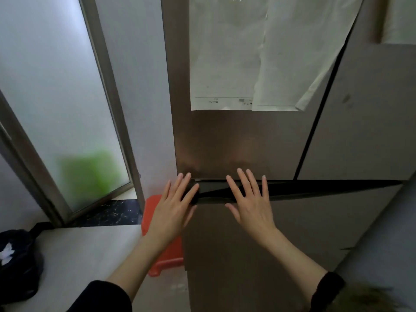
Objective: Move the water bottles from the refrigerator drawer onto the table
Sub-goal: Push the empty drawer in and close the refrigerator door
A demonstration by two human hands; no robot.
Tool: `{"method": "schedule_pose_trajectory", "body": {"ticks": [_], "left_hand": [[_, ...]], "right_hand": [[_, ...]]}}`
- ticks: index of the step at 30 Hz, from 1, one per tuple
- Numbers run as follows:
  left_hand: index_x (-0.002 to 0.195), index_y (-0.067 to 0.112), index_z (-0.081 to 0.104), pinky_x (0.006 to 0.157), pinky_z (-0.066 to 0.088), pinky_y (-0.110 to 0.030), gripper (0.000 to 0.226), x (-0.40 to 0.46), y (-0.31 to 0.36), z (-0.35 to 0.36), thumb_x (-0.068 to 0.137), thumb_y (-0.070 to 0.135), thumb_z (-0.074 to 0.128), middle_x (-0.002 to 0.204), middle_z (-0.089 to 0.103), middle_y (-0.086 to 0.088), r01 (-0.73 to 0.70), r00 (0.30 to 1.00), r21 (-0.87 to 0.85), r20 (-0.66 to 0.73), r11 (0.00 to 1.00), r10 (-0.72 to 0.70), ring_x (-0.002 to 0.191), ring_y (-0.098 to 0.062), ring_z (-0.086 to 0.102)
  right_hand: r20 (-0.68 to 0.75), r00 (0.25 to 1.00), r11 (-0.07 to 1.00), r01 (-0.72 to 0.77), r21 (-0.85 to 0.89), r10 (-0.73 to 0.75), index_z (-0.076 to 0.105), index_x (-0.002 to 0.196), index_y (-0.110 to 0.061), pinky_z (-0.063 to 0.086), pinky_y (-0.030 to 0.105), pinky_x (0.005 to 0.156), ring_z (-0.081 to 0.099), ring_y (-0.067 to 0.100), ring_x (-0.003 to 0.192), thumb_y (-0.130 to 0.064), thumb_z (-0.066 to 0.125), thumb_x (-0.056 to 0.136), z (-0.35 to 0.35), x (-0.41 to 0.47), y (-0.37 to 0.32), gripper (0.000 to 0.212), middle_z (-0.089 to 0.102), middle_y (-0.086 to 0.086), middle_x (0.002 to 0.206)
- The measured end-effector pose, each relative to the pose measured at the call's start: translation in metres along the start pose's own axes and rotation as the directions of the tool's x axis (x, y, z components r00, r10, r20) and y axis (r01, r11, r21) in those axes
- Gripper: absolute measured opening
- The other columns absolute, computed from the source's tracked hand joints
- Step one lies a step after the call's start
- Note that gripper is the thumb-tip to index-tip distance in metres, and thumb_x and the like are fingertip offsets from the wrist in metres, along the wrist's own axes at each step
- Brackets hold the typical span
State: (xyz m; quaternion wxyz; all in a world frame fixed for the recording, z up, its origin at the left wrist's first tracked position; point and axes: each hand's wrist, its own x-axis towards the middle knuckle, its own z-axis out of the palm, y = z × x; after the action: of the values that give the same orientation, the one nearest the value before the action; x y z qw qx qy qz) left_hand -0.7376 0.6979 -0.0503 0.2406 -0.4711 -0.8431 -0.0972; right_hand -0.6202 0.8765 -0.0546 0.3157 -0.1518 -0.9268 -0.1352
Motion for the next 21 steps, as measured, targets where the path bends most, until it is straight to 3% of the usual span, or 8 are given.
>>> {"method": "schedule_pose_trajectory", "body": {"ticks": [3, 7, 10, 12, 14, 17, 21], "left_hand": [[0.139, 0.008, 0.04, 0.108, 0.023, -0.054, 0.076, 0.016, -0.013, 0.01, 0.075, 0.033, 0.073, 0.147, 0.034, -0.017, 0.011, 0.997, 0.044, -0.072, 0.999, -0.008, 0.136, -0.034, 0.029], [0.143, 0.01, 0.03, 0.111, 0.015, -0.056, 0.086, 0.034, -0.024, 0.027, 0.074, 0.034, 0.074, 0.151, 0.024, -0.015, 0.013, 0.995, 0.147, -0.097, 0.989, 0.001, 0.14, -0.033, 0.019], [0.148, 0.015, 0.0, 0.116, -0.001, -0.051, 0.106, 0.035, -0.03, 0.043, 0.075, 0.025, 0.075, 0.157, -0.005, -0.012, 0.064, 0.998, 0.193, -0.035, 0.979, -0.059, 0.145, -0.028, -0.007], [0.147, 0.016, -0.013, 0.115, -0.005, -0.051, 0.113, 0.037, -0.03, 0.05, 0.075, 0.021, 0.075, 0.155, -0.02, -0.01, 0.093, 0.996, 0.214, -0.028, 0.972, -0.089, 0.143, -0.028, -0.017], [0.146, 0.016, -0.011, 0.115, -0.006, -0.05, 0.108, 0.037, -0.027, 0.052, 0.078, 0.026, 0.072, 0.155, -0.02, -0.009, 0.098, 0.995, 0.198, -0.047, 0.975, -0.09, 0.143, -0.028, -0.018], [0.147, 0.015, 0.0, 0.116, -0.001, -0.053, 0.098, 0.037, -0.022, 0.045, 0.08, 0.03, 0.07, 0.156, -0.001, -0.011, 0.093, 0.994, 0.175, -0.066, 0.98, -0.083, 0.144, -0.028, -0.009], [0.146, 0.012, 0.024, 0.11, 0.018, -0.059, 0.091, 0.033, -0.014, 0.025, 0.071, 0.024, 0.075, 0.153, 0.021, -0.015, 0.085, 0.994, 0.168, -0.084, 0.982, -0.071, 0.142, -0.034, 0.018]], "right_hand": [[-0.02, 1.0, 0.997, -0.005, -0.078, 0.003, 0.032, 0.143, -0.021, 0.023, 0.062, 0.106, 0.031, 0.035, 0.137, -0.049, 0.078, 0.063, 0.01, 0.018, 0.006, 0.096, 0.033, 0.016, 0.149], [-0.044, 0.997, 0.988, -0.07, -0.14, 0.065, 0.022, 0.146, -0.023, 0.025, 0.062, 0.107, 0.013, 0.031, 0.143, -0.055, 0.075, 0.066, 0.028, 0.026, 0.006, 0.102, 0.015, 0.013, 0.155], [-0.05, 0.995, 0.983, -0.093, -0.156, 0.087, 0.007, 0.147, -0.026, 0.016, 0.061, 0.11, -0.017, 0.025, 0.143, -0.053, 0.07, 0.072, 0.043, 0.026, 0.007, 0.101, -0.019, 0.007, 0.156], [-0.064, 0.995, 0.983, -0.083, -0.163, 0.074, 0.008, 0.147, -0.026, 0.012, 0.06, 0.11, -0.021, 0.024, 0.142, -0.055, 0.068, 0.073, 0.048, 0.027, 0.01, 0.099, -0.028, 0.005, 0.153], [-0.061, 0.996, 0.984, -0.076, -0.164, 0.066, 0.007, 0.147, -0.026, 0.011, 0.06, 0.11, -0.02, 0.024, 0.142, -0.055, 0.067, 0.074, 0.049, 0.028, 0.01, 0.099, -0.028, 0.005, 0.153], [-0.058, 0.997, 0.987, -0.064, -0.15, 0.056, 0.006, 0.147, -0.025, 0.011, 0.06, 0.111, -0.015, 0.026, 0.144, -0.05, 0.068, 0.075, 0.047, 0.027, 0.009, 0.098, -0.022, 0.006, 0.155], [-0.075, 0.996, 0.991, -0.047, -0.127, 0.037, 0.032, 0.144, -0.022, 0.029, 0.061, 0.105, 0.024, 0.032, 0.14, -0.045, 0.075, 0.07, 0.029, 0.025, 0.009, 0.089, 0.024, 0.012, 0.153]]}}
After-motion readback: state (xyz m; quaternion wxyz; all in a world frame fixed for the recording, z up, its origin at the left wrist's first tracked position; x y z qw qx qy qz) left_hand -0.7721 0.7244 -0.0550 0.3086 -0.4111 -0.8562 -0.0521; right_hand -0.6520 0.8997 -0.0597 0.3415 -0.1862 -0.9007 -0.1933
